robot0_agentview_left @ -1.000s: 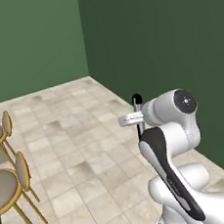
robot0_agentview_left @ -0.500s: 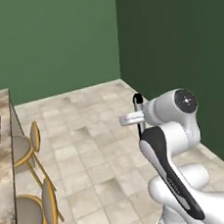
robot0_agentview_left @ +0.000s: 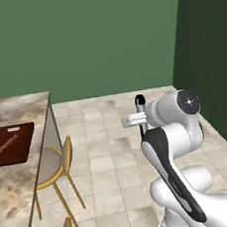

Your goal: Take the tongs from the drawer on the left and place them on the dining counter next to the tray containing the kebab skewer.

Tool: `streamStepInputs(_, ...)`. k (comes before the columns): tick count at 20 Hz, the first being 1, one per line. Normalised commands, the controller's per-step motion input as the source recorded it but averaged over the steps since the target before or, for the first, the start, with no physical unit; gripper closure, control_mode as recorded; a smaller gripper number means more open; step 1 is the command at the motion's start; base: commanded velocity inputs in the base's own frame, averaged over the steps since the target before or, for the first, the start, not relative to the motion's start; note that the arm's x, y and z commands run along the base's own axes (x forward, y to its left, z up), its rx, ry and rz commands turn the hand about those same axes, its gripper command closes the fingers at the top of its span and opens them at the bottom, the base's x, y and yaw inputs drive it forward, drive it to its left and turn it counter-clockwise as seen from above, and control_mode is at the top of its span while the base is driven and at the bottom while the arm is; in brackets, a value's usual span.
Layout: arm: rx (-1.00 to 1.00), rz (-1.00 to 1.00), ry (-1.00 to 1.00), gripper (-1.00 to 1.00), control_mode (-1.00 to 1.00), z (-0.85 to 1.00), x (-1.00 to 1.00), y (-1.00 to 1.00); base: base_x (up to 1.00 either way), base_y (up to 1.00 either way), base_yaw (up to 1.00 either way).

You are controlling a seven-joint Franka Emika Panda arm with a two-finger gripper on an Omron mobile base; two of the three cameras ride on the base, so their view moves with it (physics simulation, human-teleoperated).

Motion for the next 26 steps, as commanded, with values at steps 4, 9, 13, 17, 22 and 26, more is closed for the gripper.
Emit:
streamStepInputs(4,0.0,0.0,0.0,1.0,1.0,0.0,0.0,0.0,1.0,-0.76,0.42)
streamStepInputs(9,0.0,0.0,0.0,1.0,1.0,0.0,0.0,0.0,0.83,-0.61,0.55)
streamStepInputs(13,0.0,0.0,0.0,1.0,1.0,0.0,0.0,0.0,0.78,-0.49,0.61)
streamStepInputs(17,0.0,0.0,0.0,1.0,1.0,0.0,0.0,0.0,0.81,-0.38,0.65)
streamStepInputs(22,0.0,0.0,0.0,1.0,1.0,0.0,0.0,0.0,0.86,-0.36,0.65)
streamStepInputs(26,0.0,0.0,0.0,1.0,1.0,0.0,0.0,0.0,0.86,-0.36,0.65)
